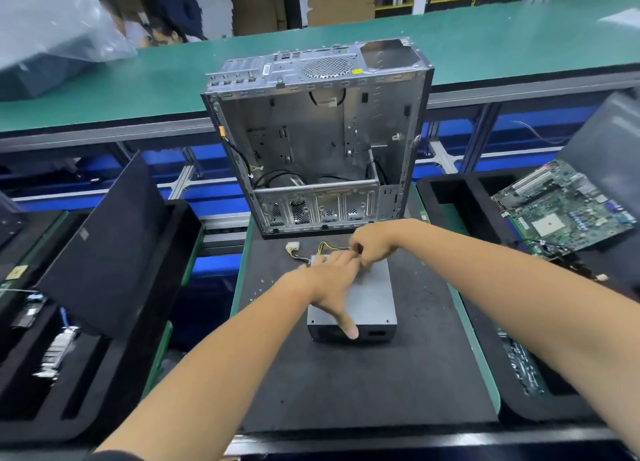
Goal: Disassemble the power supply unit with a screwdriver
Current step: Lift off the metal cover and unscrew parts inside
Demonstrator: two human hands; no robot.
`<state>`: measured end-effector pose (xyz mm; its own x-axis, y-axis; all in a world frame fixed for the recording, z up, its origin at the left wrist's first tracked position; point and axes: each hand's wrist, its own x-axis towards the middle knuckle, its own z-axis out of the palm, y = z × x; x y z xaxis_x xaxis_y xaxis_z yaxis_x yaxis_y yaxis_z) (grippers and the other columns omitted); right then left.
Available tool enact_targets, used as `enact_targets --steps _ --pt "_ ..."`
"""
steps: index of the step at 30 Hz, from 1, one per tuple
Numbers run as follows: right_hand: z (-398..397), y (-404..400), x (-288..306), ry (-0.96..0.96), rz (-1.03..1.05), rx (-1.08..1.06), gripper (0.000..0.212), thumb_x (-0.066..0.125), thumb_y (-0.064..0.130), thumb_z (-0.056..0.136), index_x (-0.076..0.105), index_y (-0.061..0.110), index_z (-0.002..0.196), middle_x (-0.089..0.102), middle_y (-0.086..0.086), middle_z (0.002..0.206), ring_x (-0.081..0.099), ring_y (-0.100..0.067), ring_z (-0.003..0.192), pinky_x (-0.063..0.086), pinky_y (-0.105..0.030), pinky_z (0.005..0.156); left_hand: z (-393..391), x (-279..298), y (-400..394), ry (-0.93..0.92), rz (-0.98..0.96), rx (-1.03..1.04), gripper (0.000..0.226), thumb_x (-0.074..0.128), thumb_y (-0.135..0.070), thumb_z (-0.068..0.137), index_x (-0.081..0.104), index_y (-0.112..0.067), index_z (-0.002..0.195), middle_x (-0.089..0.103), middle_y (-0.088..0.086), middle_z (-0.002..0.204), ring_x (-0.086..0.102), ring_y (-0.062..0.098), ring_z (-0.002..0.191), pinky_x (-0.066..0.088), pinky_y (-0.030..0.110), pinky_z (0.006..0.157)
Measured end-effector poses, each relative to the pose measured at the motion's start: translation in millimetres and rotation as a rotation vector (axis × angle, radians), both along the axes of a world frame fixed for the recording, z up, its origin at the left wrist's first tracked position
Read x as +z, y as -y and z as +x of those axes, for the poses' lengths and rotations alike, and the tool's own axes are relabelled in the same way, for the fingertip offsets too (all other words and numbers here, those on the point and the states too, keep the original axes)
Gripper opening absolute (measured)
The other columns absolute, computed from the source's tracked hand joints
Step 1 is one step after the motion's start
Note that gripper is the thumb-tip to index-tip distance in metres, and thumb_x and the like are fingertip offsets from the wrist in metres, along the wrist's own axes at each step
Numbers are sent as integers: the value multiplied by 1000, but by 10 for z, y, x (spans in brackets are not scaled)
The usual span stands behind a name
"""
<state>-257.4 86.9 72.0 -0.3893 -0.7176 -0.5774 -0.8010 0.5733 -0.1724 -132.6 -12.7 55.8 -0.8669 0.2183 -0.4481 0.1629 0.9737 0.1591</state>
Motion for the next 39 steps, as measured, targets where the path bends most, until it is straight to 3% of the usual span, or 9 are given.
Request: enact_targets --steps 4,10,13,16,26,29,31,35,39 --pt "-12 8 72 7 7 -37 33 54 10 86 67 17 115 62 2 105 56 -20 96 47 -31 79 122 -55 -85 -63 6 -48 129 85 -56 51 11 -14 148 15 2 151 14 23 138 21 45 113" --pt "34 2 54 41 -88 -126 32 50 6 84 70 5 110 68 -10 113 61 -26 99 49 -35 80 146 -68 -93 -199 -115 -221 81 74 -49 66 40 -17 132 40 2 131 38 25 118 34 43 98" --pt "92 22 23 6 -97 -130 15 53 4 80 65 -5 82 62 -22 85 52 -36 74 37 -31 61 141 -58 -90 -224 -96 -251 72 73 -50 67 46 -19 126 44 -1 120 42 22 107 36 40 90" --pt "160 48 9 -90 -65 -87 27 53 3 78 39 12 57 37 -5 58 30 -22 58 24 -29 50 152 -61 -80 -227 -74 -245 64 74 -48 67 49 -19 119 46 -2 116 44 22 101 39 39 83" --pt "146 161 -27 -97 8 -92 6 64 8 88 63 10 94 59 -8 98 49 -24 86 39 -29 71 99 167 -64 -362 14 -139 19 59 -17 80 58 -18 99 57 -5 95 58 24 87 40 33 63" --pt "182 156 -10 76 -10 -177 22 69 17 90 66 13 111 62 -8 113 52 -23 94 39 -26 70 -41 378 21 -441 202 15 8 58 -16 76 60 -23 81 52 -12 75 55 17 75 35 27 60" --pt "154 93 28 21 -36 -169 32 74 28 85 65 13 112 64 -3 99 56 -22 83 39 -24 63 -87 388 163 -335 84 113 3 58 -23 78 55 -23 78 56 -9 77 57 18 78 40 28 62" --pt "1 -111 8 -33 -283 -544 23 54 25 94 60 3 100 59 -14 93 54 -27 79 43 -29 65 -4 3 462 -207 284 821 27 54 -29 87 51 -10 69 53 4 67 50 23 67 46 33 65" --pt "86 -309 -322 242 -390 -1006 43 34 25 103 55 -4 126 60 -23 119 57 -34 98 49 -38 86 141 -422 395 115 818 1311 63 38 -62 92 53 -12 128 57 5 122 54 26 112 44 41 99"
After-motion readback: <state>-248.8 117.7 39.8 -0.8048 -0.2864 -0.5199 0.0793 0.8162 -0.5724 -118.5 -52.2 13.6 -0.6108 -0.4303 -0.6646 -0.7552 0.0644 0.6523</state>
